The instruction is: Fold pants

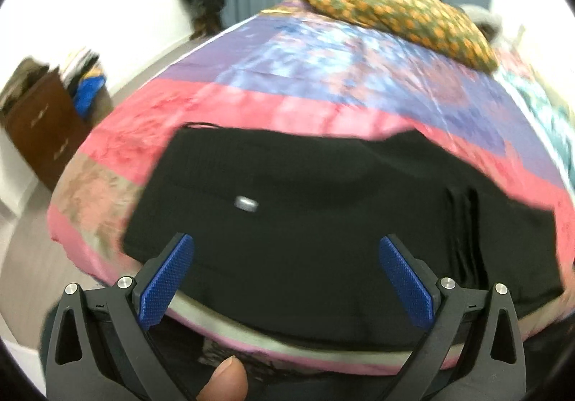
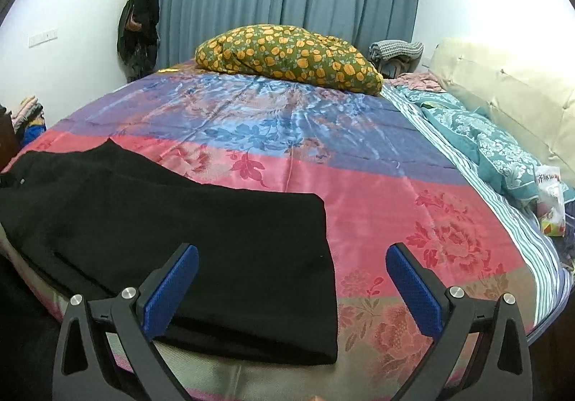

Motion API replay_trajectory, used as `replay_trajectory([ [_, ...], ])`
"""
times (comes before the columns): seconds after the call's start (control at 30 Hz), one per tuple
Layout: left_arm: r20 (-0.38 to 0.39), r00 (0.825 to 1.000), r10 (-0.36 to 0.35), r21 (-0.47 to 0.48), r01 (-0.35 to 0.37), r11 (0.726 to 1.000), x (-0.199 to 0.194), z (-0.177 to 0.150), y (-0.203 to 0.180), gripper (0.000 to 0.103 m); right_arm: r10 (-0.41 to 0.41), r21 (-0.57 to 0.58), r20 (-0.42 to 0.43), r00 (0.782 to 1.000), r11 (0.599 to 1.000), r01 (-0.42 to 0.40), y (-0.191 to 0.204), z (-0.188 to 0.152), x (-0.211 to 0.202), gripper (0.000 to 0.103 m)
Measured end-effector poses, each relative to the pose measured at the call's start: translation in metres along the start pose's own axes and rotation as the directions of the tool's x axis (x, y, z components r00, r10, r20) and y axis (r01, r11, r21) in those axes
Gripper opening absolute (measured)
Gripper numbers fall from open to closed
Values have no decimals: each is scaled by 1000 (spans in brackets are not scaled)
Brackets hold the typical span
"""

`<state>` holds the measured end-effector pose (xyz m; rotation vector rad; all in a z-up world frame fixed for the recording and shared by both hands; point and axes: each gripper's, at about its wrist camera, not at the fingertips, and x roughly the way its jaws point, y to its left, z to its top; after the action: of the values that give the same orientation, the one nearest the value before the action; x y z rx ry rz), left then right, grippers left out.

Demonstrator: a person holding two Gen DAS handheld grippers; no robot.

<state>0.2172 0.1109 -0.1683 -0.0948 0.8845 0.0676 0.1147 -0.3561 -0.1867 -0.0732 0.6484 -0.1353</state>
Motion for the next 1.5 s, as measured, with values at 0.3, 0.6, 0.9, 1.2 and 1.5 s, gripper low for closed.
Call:
replay_trajectory([
  [0.3, -151, 965, -214, -462, 123, 878, 44, 38, 177, 102, 20, 74, -49, 999, 997, -16, -6, -1, 6, 103],
  [0.6, -251, 898, -361, -271, 293, 917, 101, 49, 122, 102, 46, 20, -77, 996, 999, -45, 19, -4, 5, 103],
  [0.9, -385, 868, -314, -236, 236, 943, 145, 39, 113, 102, 53, 41, -89, 995, 998, -49, 19, -10, 7, 103],
  [1.2, -364, 896, -254, -203, 190, 961, 130, 50, 96, 56, 172, 288, -17, 985, 944, -160, -20, -6, 6, 103],
  [1.5, -270, 929, -253, -305, 167, 938, 83, 62, 90, 19, 192, 390, -14, 981, 905, -172, -43, -5, 6, 103],
])
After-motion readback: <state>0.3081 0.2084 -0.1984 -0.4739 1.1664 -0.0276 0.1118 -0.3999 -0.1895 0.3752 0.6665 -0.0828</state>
